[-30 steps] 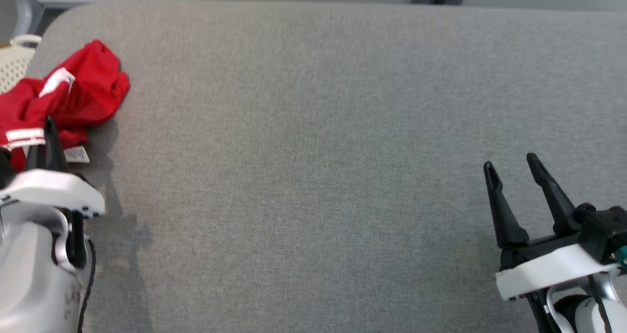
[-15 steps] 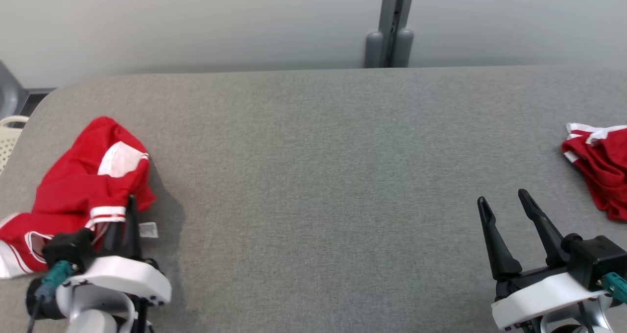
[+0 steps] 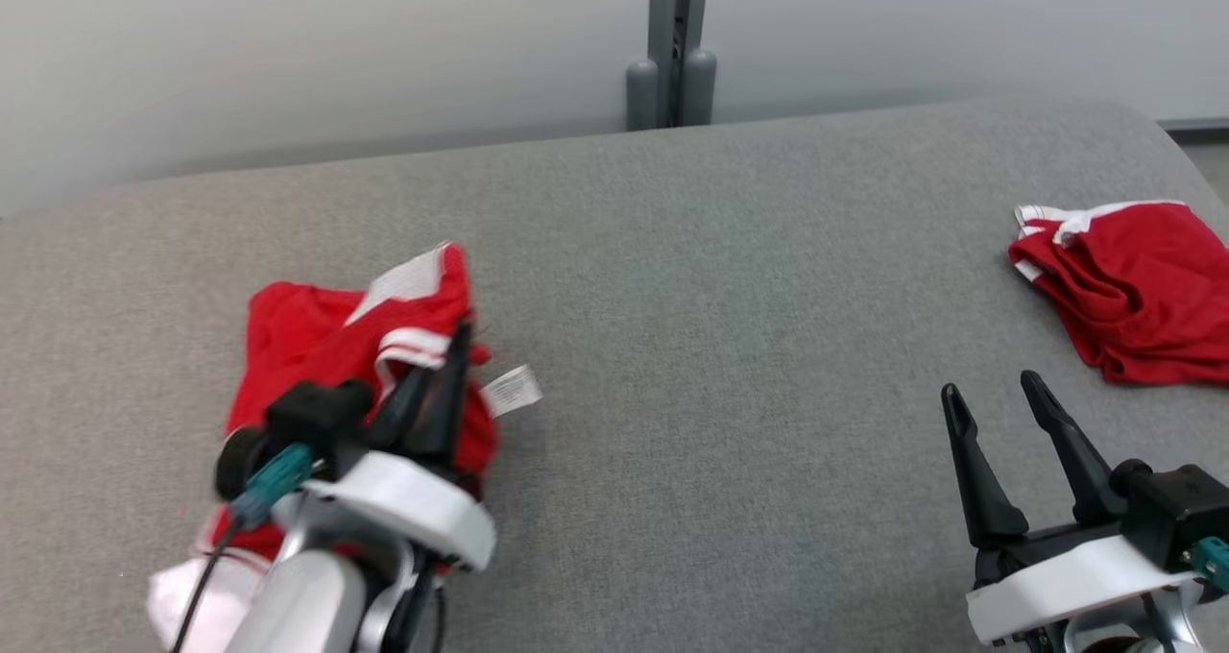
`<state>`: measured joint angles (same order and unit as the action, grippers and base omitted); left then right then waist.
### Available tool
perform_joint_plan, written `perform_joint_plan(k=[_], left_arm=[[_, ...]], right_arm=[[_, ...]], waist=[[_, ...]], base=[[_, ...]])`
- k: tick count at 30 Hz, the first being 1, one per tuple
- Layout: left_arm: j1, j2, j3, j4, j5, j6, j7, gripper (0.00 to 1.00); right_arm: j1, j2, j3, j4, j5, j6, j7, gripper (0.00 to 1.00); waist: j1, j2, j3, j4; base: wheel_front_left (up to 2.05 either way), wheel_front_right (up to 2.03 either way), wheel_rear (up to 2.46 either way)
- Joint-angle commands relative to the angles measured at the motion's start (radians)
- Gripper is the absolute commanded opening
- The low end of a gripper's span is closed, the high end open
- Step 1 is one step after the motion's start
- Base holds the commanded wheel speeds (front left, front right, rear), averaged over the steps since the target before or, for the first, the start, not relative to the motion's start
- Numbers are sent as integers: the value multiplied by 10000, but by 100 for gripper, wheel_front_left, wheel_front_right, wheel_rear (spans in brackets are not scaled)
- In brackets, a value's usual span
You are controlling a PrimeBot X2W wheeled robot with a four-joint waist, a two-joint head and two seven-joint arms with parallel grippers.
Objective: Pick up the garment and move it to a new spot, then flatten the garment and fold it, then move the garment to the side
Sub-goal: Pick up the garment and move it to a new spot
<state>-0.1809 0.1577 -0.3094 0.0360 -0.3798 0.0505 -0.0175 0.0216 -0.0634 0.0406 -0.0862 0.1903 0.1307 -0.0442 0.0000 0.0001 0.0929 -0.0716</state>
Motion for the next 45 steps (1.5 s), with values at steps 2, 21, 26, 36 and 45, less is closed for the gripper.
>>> perform_joint_plan(k=[2, 21, 26, 36, 45], left_arm=[[-729, -223, -471, 103, 196, -317, 57, 0], [-3973, -994, -3001, 3304, 215, -1480, 382, 0], [-4101, -1022, -3403, 3955, 139, -1558, 59, 100], [-3142, -740, -2956, 3242, -239, -984, -1241, 100], [-2384, -99, -1191, 2277, -865, 232, -2106, 100]], right_arm=[[-213, -22, -48, -81, 67, 2, -43, 100], [-1218, 107, 171, 767, 728, 2, -1014, 100], [-1352, 111, 153, 1127, 882, 2, -1273, 100], [-1439, 108, 72, 1305, 479, 2, -1179, 100], [-1456, 87, -82, 1046, 93, 1, -885, 100]], waist=[[0, -1, 497, -452], [0, -1, 2717, -2320], [0, -1, 2748, -2255], [0, -1, 2045, -1350], [0, -1, 1583, -325]], base=[[0, 0, 0], [0, 0, 0], [0, 0, 0], [0, 0, 0], [0, 0, 0]])
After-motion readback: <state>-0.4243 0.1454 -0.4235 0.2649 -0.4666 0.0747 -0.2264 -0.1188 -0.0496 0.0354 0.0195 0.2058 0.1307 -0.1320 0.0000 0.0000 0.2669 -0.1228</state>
